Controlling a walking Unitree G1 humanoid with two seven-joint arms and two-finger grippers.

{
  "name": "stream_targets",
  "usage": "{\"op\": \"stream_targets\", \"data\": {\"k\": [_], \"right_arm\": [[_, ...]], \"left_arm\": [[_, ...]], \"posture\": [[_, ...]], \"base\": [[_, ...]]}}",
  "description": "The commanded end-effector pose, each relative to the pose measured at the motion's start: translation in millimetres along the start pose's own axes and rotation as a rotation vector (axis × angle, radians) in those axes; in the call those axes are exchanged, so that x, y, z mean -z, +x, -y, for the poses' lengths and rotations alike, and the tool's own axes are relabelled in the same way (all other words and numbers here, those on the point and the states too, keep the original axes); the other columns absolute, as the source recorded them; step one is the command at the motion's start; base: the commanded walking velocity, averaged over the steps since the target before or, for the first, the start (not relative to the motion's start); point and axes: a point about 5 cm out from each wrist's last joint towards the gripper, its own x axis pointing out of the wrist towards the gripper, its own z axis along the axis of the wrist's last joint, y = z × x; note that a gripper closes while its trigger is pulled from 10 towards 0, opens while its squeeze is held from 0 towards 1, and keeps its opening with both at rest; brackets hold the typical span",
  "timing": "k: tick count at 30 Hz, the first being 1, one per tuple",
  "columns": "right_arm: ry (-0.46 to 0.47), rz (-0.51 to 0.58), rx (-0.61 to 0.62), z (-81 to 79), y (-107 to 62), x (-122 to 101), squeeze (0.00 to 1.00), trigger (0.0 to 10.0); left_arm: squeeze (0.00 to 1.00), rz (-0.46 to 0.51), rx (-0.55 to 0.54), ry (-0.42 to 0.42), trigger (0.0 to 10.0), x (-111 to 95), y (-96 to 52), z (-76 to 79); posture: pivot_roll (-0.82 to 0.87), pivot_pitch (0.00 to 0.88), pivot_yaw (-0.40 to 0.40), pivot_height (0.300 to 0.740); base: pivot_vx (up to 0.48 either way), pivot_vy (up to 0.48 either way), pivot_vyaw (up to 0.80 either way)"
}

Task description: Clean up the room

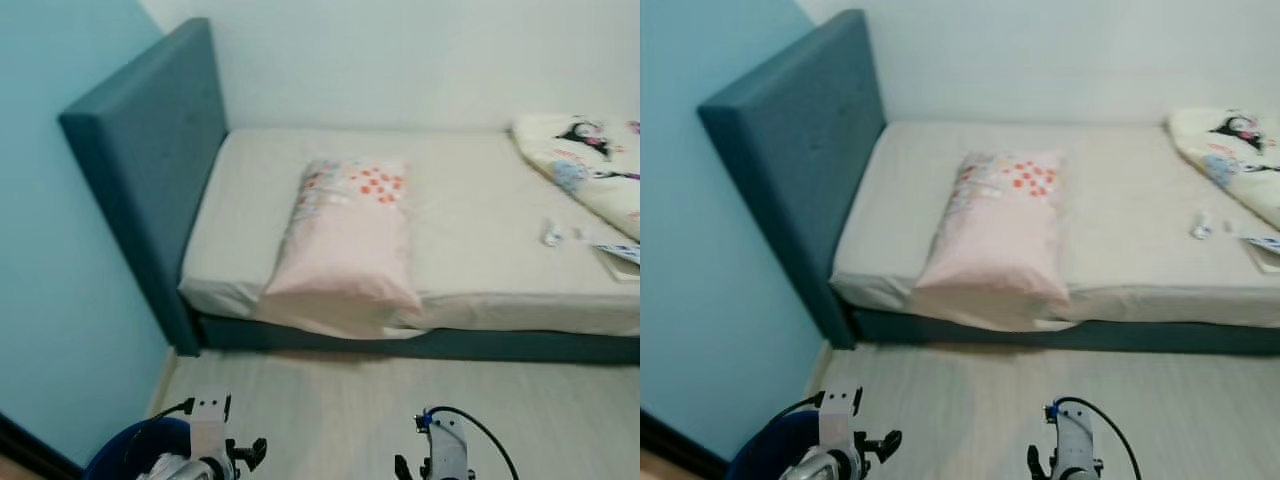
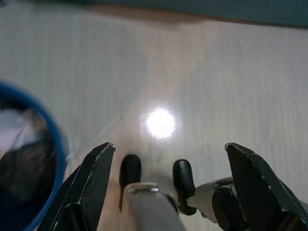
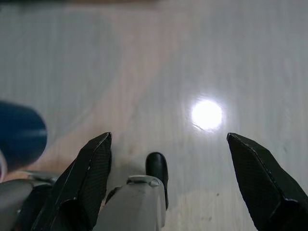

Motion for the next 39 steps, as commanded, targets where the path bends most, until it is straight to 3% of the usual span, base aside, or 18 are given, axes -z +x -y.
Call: {"op": "stream_targets", "data": {"k": [1,11,39], "right_arm": [[0.026,-0.017,0.01,1.6,-1.5,6.2,0.0,10.0],[0.03,-0.01,0.006,-0.5,-0.7,3.6,0.0,10.0],[0.03,-0.003,-0.002,-1.8,-0.6,2.9,0.0,10.0]], "left_arm": [[0.0,-0.008,-0.001,0.005,10.0,1.7,0.0,1.1],[0.0,0.001,-0.009,0.021,10.0,-0.5,0.1,-0.3],[0.0,0.012,0.014,0.022,10.0,-1.8,0.5,2.0]], "posture": [[-0.03,0.084,-0.013,0.74],[-0.03,0.082,-0.012,0.74],[-0.03,0.086,-0.011,0.74]], "base": [[0.0,0.0,0.0],[0.0,0.0,0.0],[0.332,0.0,0.0]]}}
